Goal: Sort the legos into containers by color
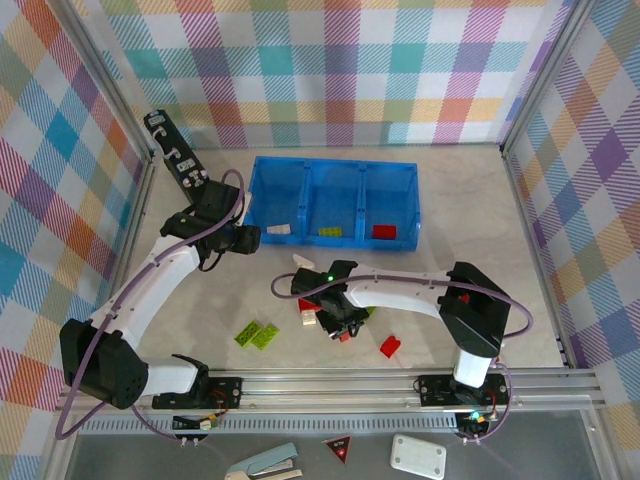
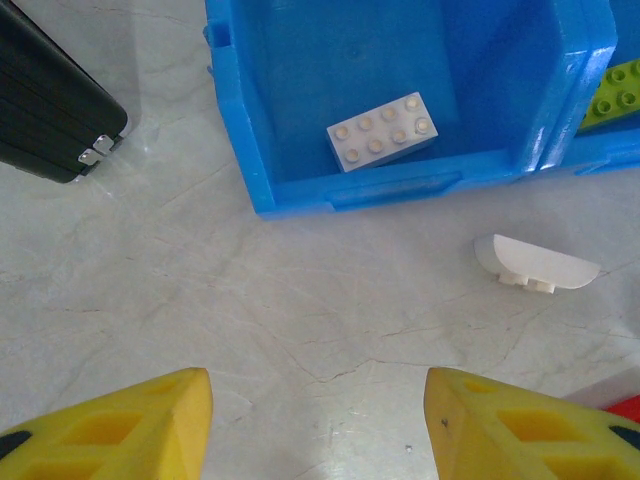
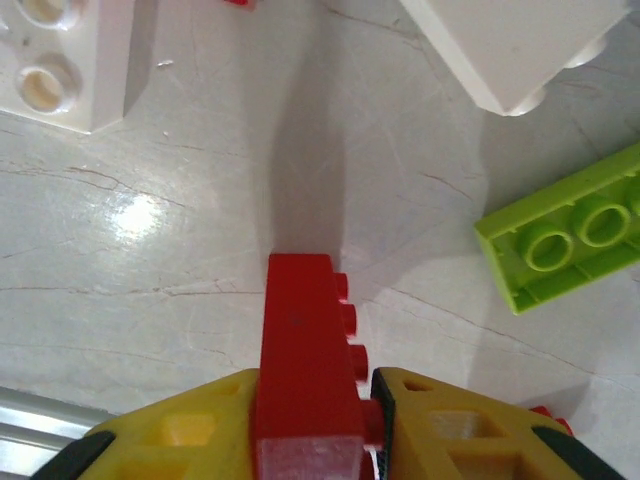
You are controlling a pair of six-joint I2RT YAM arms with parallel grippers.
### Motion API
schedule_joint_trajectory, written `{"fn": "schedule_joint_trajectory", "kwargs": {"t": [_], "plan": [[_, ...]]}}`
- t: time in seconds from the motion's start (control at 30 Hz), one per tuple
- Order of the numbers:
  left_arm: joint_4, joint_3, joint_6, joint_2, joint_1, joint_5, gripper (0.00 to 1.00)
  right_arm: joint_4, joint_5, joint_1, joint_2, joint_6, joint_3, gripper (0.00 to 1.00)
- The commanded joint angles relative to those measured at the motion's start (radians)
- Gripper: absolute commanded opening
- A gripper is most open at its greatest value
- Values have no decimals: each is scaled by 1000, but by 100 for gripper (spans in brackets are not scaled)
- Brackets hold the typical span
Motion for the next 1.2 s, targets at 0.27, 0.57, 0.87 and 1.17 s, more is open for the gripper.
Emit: {"fn": "schedule_joint_trajectory", "kwargs": {"t": [0.27,0.57,0.87,1.17], "plan": [[10,-4,22,5,7,-12,58,-69,-24,-172,-142,-103,75,27],[10,-2,22,11,9,-10,58,-85,-72,-213,-141,-77,25,32],[10,0,21,17,10,1,58,-34,-68,-168,-179,162,-116,64],[10,1,20,20,12,14,59,36,-76,-124,-180,335,-208,89]]}}
